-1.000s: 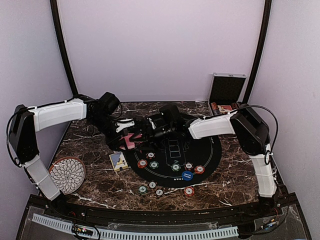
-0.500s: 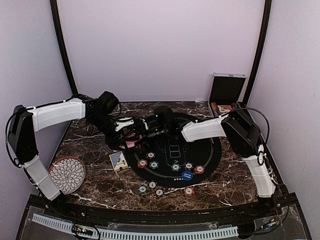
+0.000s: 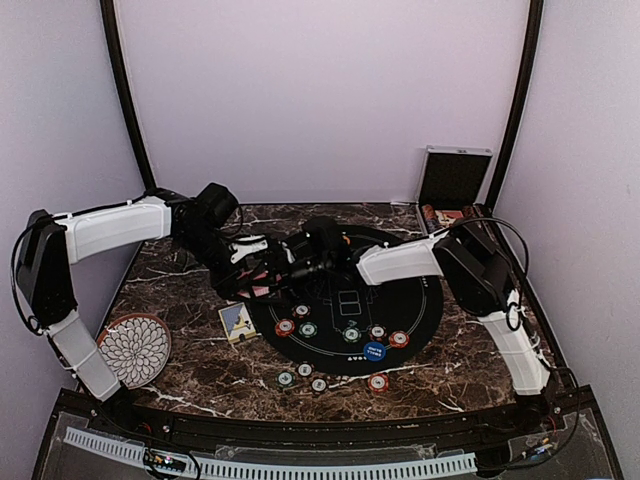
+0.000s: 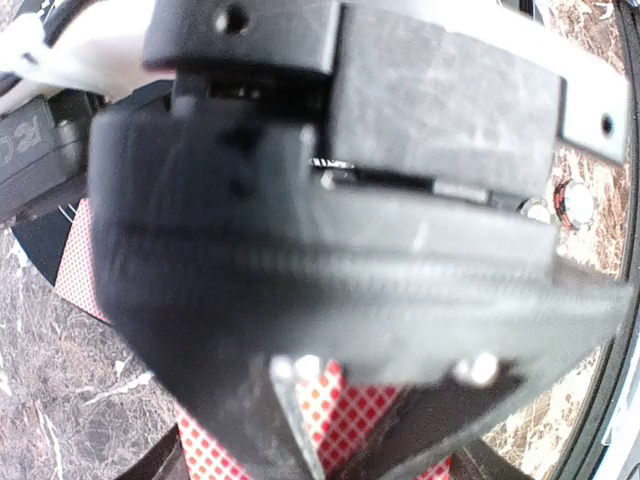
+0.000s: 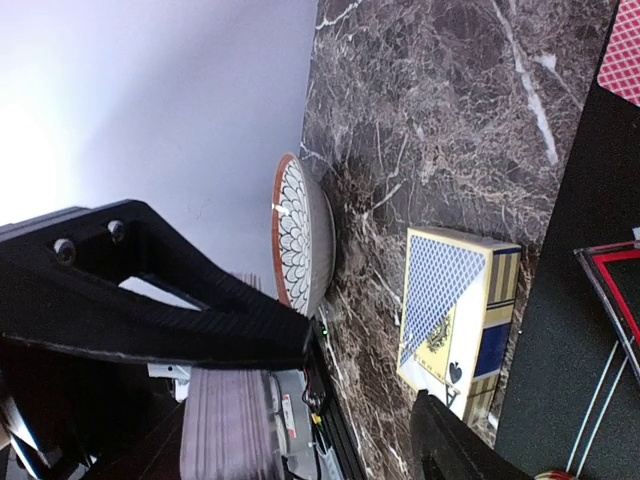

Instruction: Distribute texas hold em gaming equipment

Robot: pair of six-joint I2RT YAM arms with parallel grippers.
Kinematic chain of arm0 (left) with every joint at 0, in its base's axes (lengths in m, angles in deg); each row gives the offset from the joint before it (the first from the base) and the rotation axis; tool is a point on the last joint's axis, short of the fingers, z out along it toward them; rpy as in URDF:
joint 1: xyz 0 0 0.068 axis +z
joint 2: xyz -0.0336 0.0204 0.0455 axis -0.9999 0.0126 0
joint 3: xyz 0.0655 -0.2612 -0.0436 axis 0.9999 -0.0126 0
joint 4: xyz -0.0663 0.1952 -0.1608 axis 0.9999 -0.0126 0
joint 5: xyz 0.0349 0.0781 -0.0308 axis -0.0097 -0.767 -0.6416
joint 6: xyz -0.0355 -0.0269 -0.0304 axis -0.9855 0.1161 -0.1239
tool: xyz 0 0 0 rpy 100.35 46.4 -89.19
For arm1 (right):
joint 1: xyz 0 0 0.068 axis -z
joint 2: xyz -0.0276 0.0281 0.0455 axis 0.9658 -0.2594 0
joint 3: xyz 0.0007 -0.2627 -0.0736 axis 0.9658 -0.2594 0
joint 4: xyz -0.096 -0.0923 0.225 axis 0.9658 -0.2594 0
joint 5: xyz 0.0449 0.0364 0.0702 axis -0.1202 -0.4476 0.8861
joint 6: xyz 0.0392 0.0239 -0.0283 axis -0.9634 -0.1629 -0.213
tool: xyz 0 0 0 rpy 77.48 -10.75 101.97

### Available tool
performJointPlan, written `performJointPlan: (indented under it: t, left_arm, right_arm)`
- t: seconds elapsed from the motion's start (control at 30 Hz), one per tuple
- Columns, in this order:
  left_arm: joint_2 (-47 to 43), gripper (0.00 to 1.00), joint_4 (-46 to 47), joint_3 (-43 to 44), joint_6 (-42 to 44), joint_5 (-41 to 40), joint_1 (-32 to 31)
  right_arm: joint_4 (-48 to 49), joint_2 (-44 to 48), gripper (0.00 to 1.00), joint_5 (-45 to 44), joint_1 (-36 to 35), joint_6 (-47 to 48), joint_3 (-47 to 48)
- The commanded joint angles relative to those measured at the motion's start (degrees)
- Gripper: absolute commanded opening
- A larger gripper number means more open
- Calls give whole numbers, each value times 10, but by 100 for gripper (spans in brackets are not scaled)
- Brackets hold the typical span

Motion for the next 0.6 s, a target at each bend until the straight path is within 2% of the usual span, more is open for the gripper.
performJointPlan:
  t: [0.0,0.2,0.57]
  left_arm:
    - [-23,0,-7,1,1,7,-2]
    - [-23,0,-7,1,1,6,-2]
    - [-24,0,-7,-2,2,2,-2]
  right_arm:
    - [-52,30,66,-24,18,54,-17]
    - [-60,60,59,-27,30,71,-50]
    - [-65,101,39,-28,33,79,-55]
